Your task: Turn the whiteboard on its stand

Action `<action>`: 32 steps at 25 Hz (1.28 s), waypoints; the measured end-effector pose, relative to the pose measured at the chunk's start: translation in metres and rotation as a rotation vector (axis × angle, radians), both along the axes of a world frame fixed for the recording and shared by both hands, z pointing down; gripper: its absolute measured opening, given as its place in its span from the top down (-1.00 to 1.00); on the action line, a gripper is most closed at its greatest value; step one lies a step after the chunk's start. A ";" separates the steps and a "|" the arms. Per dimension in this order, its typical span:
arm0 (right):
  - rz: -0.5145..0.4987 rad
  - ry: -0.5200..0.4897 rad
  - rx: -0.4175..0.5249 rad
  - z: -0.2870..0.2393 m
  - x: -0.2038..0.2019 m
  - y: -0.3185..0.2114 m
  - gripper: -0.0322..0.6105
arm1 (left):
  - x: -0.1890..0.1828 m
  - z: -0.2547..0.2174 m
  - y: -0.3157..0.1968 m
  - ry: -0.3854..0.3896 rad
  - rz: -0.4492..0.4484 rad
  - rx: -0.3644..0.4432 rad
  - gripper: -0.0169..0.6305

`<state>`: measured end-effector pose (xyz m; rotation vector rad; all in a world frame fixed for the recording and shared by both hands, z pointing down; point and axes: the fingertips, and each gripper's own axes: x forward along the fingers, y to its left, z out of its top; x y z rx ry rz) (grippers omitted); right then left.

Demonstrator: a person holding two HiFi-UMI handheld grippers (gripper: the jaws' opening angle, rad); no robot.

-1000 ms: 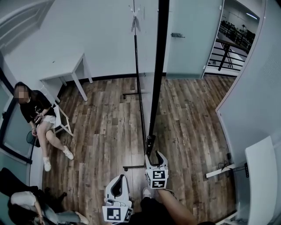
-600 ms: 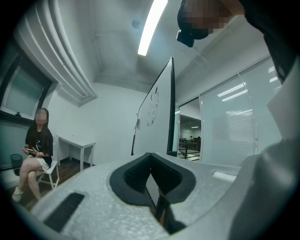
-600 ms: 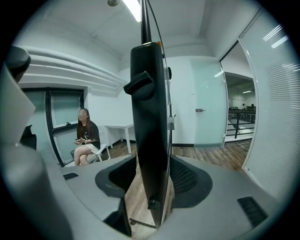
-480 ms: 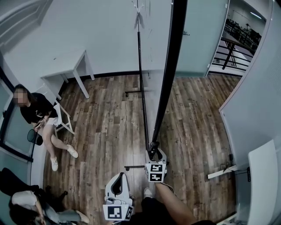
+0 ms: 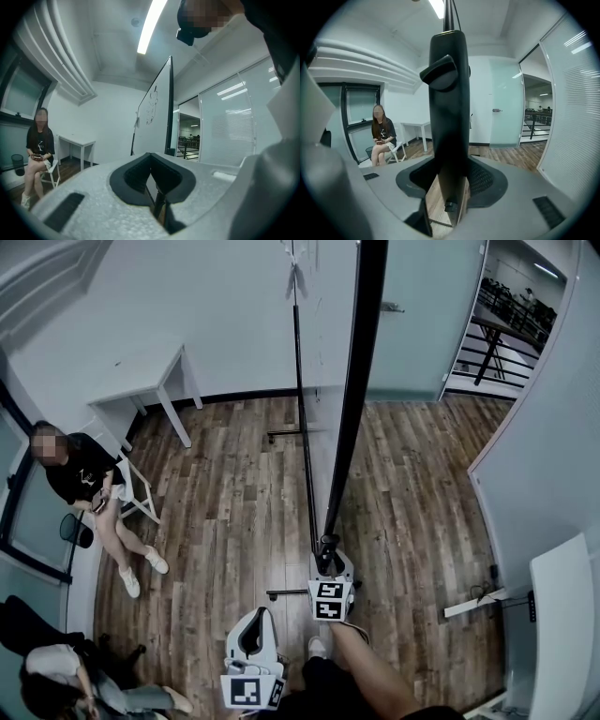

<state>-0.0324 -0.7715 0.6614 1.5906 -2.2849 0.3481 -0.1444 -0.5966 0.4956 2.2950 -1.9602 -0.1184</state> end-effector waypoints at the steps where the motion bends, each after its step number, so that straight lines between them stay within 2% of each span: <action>1: 0.001 0.001 0.001 0.000 0.000 0.001 0.32 | 0.000 0.000 0.002 0.002 0.001 -0.001 0.91; 18: 0.020 0.014 -0.006 -0.004 0.004 0.069 0.32 | 0.001 -0.008 0.063 0.007 0.000 0.011 0.91; 32: 0.011 0.024 0.007 0.001 0.005 0.125 0.32 | 0.007 0.004 0.146 0.002 0.027 0.027 0.91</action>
